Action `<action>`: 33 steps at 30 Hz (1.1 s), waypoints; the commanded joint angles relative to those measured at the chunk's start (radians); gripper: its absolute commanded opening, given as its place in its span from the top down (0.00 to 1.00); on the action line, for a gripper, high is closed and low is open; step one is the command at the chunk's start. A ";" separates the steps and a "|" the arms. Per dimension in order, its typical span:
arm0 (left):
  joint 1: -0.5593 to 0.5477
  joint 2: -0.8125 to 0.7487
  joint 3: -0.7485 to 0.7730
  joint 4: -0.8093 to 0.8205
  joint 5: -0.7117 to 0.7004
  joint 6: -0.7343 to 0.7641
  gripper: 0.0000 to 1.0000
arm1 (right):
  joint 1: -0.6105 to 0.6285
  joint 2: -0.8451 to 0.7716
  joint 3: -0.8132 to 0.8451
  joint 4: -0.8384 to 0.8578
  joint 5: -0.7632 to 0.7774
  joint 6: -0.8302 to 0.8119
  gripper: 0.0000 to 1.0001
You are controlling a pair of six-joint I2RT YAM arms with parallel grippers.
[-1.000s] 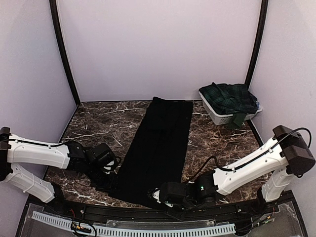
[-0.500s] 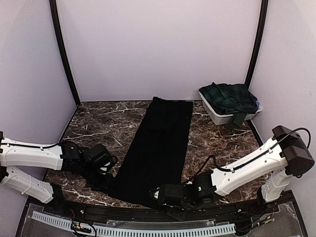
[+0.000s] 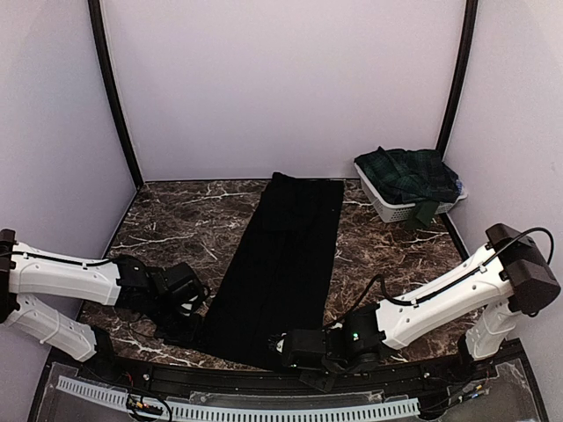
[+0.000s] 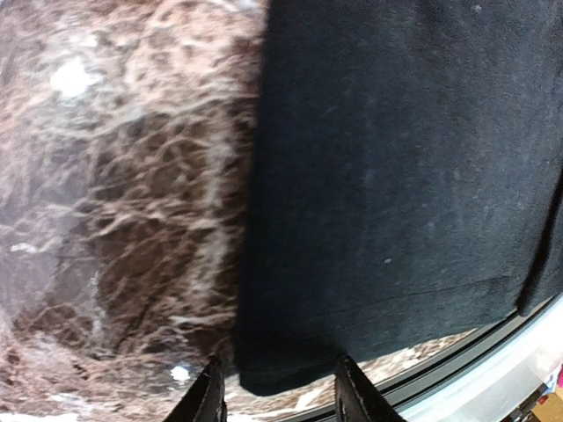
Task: Fold and stack the mixed laundry pile
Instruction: Pick up the rectangle-folded T-shirt from the center of the board, then fold the 2/3-rectangle-folded T-shirt at the center of the board.
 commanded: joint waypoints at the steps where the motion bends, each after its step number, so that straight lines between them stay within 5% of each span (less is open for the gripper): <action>1: -0.008 0.016 -0.039 0.036 0.018 -0.005 0.62 | 0.011 -0.023 0.020 -0.022 0.027 0.020 1.00; 11: -0.008 -0.019 0.021 0.027 0.000 -0.006 0.99 | 0.002 -0.056 0.029 -0.036 0.072 0.024 1.00; 20: 0.006 -0.079 0.142 -0.007 -0.068 0.033 1.00 | -0.079 -0.176 0.013 -0.024 0.101 0.009 1.00; 33: 0.206 0.120 0.303 0.213 -0.080 0.209 1.00 | -0.340 -0.213 0.016 0.090 0.121 -0.138 1.00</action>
